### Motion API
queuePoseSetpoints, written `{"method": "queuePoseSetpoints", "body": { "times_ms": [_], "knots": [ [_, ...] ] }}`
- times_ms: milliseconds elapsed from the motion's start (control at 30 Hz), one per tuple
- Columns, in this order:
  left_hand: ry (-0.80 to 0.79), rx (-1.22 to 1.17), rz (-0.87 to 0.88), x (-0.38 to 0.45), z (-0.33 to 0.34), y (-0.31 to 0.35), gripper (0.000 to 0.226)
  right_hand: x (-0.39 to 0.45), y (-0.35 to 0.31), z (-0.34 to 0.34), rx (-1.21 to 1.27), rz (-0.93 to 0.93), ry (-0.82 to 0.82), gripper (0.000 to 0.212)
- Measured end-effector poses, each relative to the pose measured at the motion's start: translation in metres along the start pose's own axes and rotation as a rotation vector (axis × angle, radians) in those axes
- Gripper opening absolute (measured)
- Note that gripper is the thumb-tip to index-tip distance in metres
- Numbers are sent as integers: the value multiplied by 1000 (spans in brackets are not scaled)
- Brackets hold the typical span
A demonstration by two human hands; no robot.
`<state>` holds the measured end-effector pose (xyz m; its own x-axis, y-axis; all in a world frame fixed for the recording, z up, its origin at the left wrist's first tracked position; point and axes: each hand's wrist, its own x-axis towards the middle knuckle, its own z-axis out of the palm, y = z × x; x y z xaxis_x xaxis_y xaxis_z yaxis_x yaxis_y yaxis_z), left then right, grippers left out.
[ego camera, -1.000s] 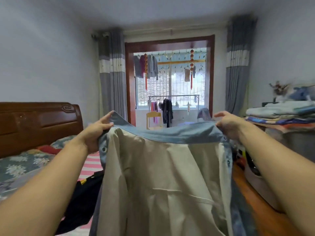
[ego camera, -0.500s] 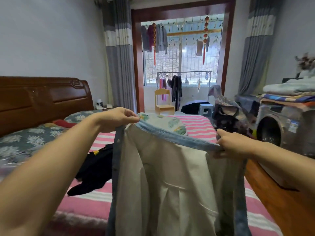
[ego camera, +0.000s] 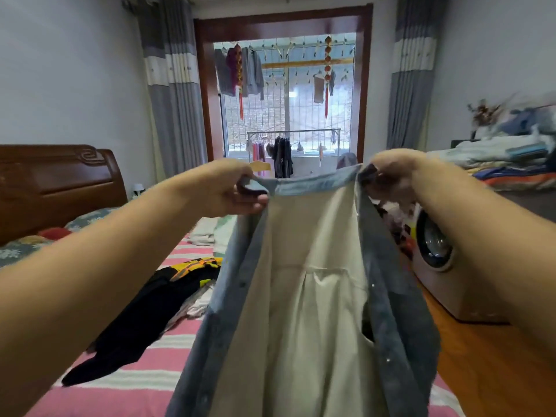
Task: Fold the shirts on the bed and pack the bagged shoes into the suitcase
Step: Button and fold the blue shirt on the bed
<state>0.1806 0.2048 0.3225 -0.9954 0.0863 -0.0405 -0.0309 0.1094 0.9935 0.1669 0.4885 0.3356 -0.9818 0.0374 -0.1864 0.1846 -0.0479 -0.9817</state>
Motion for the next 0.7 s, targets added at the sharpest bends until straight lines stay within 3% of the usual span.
{"method": "queuePoseSetpoints", "body": {
  "times_ms": [67, 167, 233, 333, 400, 500, 567, 700],
  "knots": [
    [-84, -155, 92, -3, 22, 8, 12, 4, -7, 12, 53, -73, -58, 20],
    [-135, -86, 77, 12, 49, -33, 22, 28, 29, 28, -332, -165, -26, 14],
    [-134, -48, -19, 31, 65, -92, 17, 56, 76, 30, -474, -168, 40, 15],
    [-58, 72, -127, 59, 78, -202, 10, 106, 174, 16, -494, -92, 131, 14],
    [-36, 142, -178, 76, 78, -280, 12, 130, 246, 6, -411, -30, 113, 42],
    [-173, 262, -181, 98, 71, -382, 57, 145, 341, -1, -398, 68, -18, 53],
    [-227, 397, -45, 110, 69, -429, 80, 159, 393, -4, -471, 73, -91, 64],
    [-13, 635, 174, 145, 76, -454, 82, 198, 452, -11, -418, 84, 47, 89]
  ]
}}
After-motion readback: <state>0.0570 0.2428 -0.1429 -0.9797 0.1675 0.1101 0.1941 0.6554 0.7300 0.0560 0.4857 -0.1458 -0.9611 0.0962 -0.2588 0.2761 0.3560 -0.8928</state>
